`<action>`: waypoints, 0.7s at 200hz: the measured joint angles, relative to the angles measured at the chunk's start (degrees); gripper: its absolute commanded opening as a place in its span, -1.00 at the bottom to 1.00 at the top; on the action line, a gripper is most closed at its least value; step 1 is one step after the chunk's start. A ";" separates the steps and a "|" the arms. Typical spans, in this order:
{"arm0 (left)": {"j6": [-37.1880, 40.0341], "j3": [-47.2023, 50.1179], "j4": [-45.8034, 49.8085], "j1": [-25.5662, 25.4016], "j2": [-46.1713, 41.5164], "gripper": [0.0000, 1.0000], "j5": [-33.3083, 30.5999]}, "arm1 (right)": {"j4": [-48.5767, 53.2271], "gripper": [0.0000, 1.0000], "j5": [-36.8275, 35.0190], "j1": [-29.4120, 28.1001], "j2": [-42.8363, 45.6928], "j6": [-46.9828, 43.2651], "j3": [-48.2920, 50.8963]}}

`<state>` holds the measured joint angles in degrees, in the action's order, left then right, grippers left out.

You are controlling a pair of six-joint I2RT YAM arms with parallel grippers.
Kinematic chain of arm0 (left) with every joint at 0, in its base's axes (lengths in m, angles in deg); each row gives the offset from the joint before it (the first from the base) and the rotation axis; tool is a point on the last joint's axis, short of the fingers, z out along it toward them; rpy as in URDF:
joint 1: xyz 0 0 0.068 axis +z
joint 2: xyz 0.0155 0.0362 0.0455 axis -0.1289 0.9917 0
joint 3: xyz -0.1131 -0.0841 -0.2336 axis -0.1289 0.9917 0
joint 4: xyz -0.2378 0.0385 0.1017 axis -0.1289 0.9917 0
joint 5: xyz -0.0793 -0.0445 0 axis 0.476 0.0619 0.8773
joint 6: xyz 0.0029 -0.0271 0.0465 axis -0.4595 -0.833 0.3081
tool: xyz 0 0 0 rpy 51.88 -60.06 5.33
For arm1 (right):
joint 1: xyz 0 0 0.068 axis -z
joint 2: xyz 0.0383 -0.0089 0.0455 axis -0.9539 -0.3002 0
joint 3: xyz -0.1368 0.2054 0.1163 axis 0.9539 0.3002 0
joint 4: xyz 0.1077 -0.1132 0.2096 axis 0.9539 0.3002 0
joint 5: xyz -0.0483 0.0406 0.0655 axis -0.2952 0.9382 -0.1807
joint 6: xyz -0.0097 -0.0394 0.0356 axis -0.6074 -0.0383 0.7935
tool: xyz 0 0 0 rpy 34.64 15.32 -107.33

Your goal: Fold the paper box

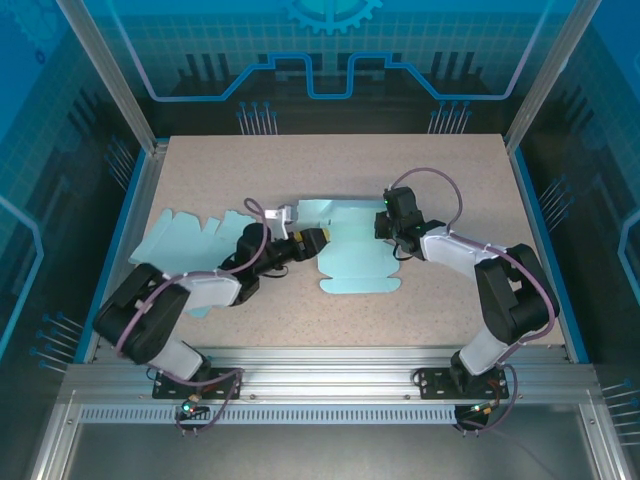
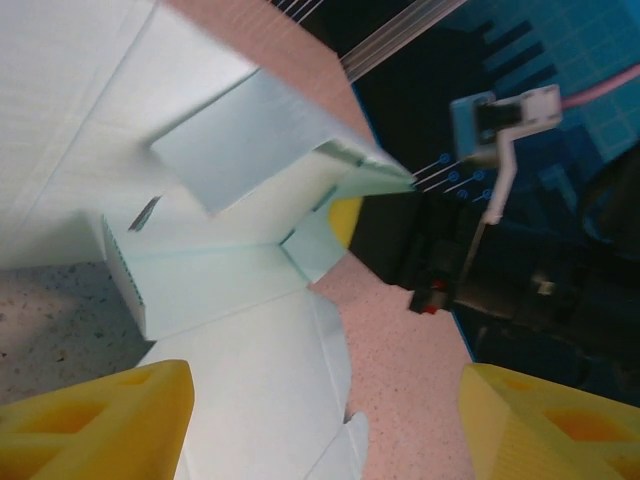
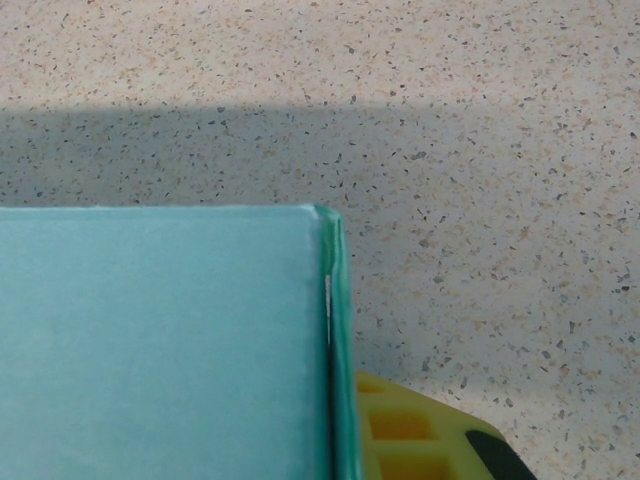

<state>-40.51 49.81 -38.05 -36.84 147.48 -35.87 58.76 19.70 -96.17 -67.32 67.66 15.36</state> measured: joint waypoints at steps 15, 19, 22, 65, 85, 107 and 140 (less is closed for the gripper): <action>3.26 -0.13 5.97 0.00 -5.92 0.44 -3.04 | 0.00 -0.94 0.00 0.00 0.00 0.00 0.00; 3.76 -0.28 7.65 0.00 -7.21 0.44 -3.93 | 0.02 -0.95 0.00 0.00 0.00 0.00 0.00; 4.83 -0.46 9.33 0.00 -8.55 0.45 -5.01 | 0.00 -0.95 0.00 0.00 0.00 0.00 0.00; 13.31 -7.85 28.96 2.80 -16.11 0.43 -17.99 | -0.02 -0.95 0.46 0.00 -0.04 -0.02 0.00; 15.39 -10.99 33.73 6.27 -14.69 0.40 -21.16 | -0.39 -0.95 0.55 -0.11 -0.44 -0.04 0.00; 16.87 -12.66 35.93 8.33 -10.91 0.29 -22.56 | -1.46 -0.96 0.66 -0.59 -0.96 -0.24 0.28; 16.59 -14.43 36.33 10.62 -2.80 0.21 -21.86 | -2.69 -0.97 0.61 -1.66 -1.66 -0.70 1.03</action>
<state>-23.92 35.38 -1.73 -26.21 144.68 -57.73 56.07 20.32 -97.83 -68.98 66.96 16.39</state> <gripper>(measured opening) 0.608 0.103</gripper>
